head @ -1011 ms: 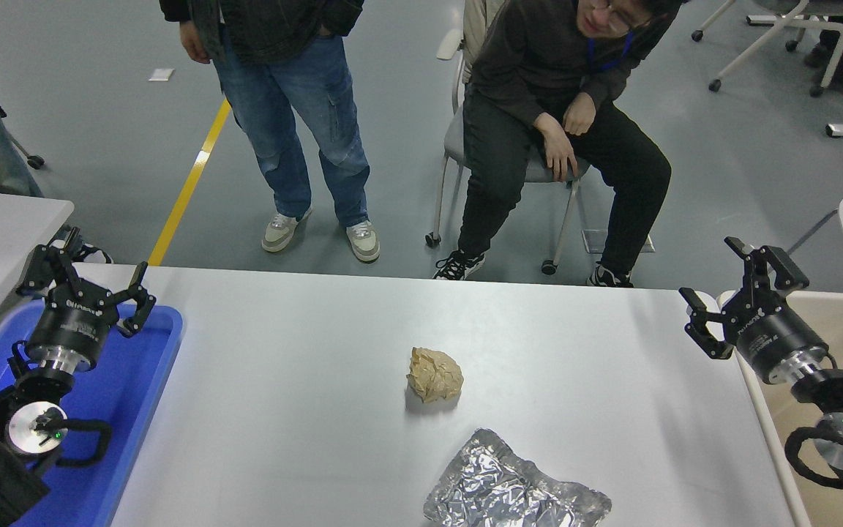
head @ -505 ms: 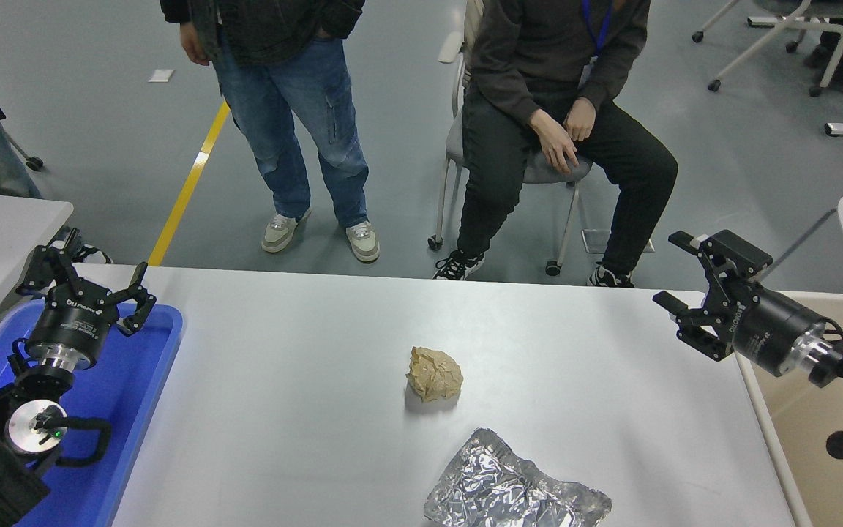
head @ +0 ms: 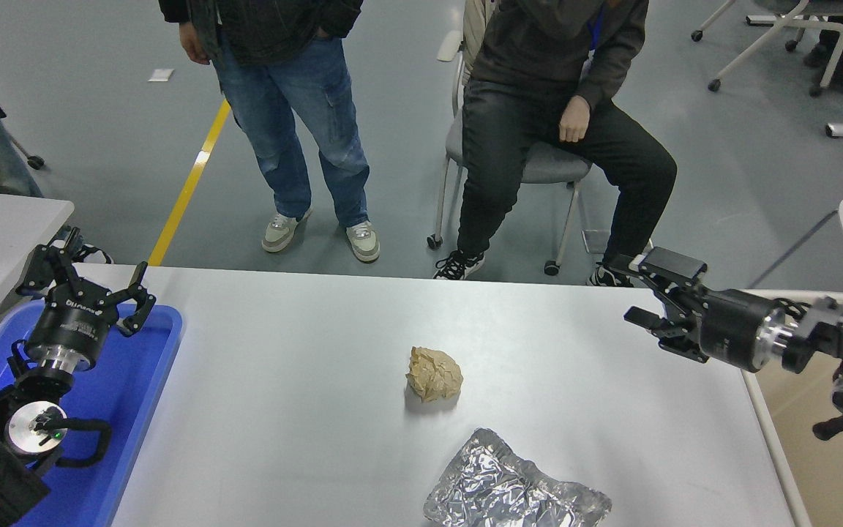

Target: Clean the table surface

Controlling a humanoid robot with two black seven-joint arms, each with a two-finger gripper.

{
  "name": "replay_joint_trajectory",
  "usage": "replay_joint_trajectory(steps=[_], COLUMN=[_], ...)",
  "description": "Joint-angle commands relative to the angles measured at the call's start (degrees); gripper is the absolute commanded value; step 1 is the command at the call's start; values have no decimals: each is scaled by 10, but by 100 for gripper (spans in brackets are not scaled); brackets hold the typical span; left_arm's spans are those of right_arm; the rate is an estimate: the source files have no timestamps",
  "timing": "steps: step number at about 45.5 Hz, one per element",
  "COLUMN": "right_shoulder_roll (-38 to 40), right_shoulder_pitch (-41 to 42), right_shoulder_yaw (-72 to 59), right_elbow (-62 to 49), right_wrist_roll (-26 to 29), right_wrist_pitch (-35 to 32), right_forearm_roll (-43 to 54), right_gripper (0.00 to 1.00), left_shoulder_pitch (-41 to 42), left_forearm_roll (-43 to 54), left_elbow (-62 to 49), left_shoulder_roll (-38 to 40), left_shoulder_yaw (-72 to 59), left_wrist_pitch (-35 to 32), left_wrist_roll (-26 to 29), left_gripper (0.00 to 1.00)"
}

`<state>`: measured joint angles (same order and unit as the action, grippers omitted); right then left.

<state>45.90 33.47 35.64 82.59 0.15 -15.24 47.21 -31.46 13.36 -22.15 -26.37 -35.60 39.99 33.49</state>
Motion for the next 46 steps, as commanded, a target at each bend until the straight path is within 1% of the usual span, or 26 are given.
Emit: replay_joint_trajectory(steps=[1,7,12,16,21,26,29,33,42,46], right_shoulder_roll=[-2,-3,-5,-13,-27,-47,-57,-69,-86,-94], right_shoulder_pitch=[75,113,158,179,190,190,190,188,188,187], right_shoulder_yaw=[-110,-161,-218,-245,-271,-301,-324,-344,-380,-395], right_elbow=[14,14,15,18,23,23,23,21,18,17], right_wrist_roll=[17,17,16,15,15,14,13,13,13,12], right_wrist_pitch=[-34,-59,-71,-71,-71,-69,-65,-59,-19,7], right_forearm_roll=[57,118,141,156,179,243,298,337,360,384], right_gripper=[98,98,96,96,96,98,98,98,98,96], left_shoulder_pitch=[0,0,0,0,0,0,0,0,0,0], left_forearm_roll=[0,0,0,0,0,0,0,0,0,0], left_elbow=[0,0,0,0,0,0,0,0,0,0], left_shoulder_roll=[0,0,0,0,0,0,0,0,0,0], left_shoulder_yaw=[0,0,0,0,0,0,0,0,0,0], left_wrist_pitch=[0,0,0,0,0,0,0,0,0,0], left_wrist_roll=[0,0,0,0,0,0,0,0,0,0], left_gripper=[100,100,100,100,100,100,100,100,100,100])
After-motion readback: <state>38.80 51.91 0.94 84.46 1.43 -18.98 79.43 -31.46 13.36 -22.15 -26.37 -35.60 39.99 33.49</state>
